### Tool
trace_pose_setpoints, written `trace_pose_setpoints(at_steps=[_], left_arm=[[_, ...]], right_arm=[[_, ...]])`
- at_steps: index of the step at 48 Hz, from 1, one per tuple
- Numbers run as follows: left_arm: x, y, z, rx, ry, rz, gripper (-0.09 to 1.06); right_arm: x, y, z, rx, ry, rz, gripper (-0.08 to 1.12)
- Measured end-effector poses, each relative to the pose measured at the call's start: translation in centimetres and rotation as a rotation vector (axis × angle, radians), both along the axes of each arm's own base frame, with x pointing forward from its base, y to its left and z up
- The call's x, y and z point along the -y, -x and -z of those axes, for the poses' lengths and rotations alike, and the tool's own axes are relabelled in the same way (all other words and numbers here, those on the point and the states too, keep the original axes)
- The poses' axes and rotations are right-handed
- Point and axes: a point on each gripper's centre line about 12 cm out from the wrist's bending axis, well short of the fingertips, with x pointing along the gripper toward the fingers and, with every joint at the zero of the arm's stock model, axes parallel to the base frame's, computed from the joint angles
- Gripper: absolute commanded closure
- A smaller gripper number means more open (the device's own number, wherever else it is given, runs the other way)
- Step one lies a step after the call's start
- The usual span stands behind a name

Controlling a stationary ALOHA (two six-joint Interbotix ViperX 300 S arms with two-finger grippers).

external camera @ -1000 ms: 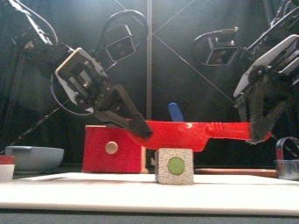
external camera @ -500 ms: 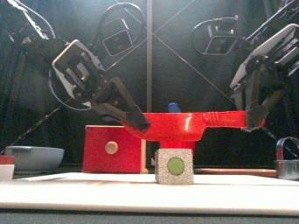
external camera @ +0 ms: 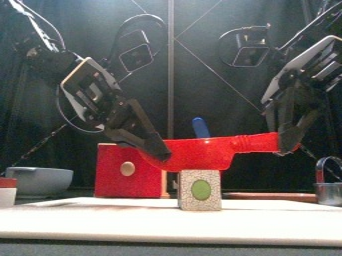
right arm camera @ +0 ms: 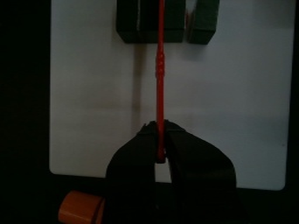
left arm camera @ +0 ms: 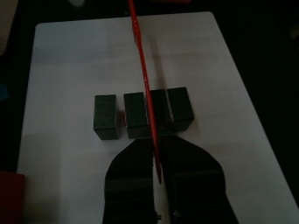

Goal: Place sushi on board then cut the sushi with the knife then place the pieces on the plate
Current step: Cut the sushi into 4 pieces

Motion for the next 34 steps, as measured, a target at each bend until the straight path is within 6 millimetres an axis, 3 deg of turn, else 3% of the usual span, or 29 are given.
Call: trace_pose_setpoints(at_steps=[24,34], left_arm=[[-0.2,0.1,0.2,-0.007,-0.002,-0.004,0.64],[-0.1,0.1,1.4,-0.035,-0.006,-0.001,0.64]], right_arm=[[0.0,-0.1,1.1,-0.03,-0.005,0.013,0.87],[-0.1,-0.4,2.3,-0.054,-0.019,0.028,0.87]])
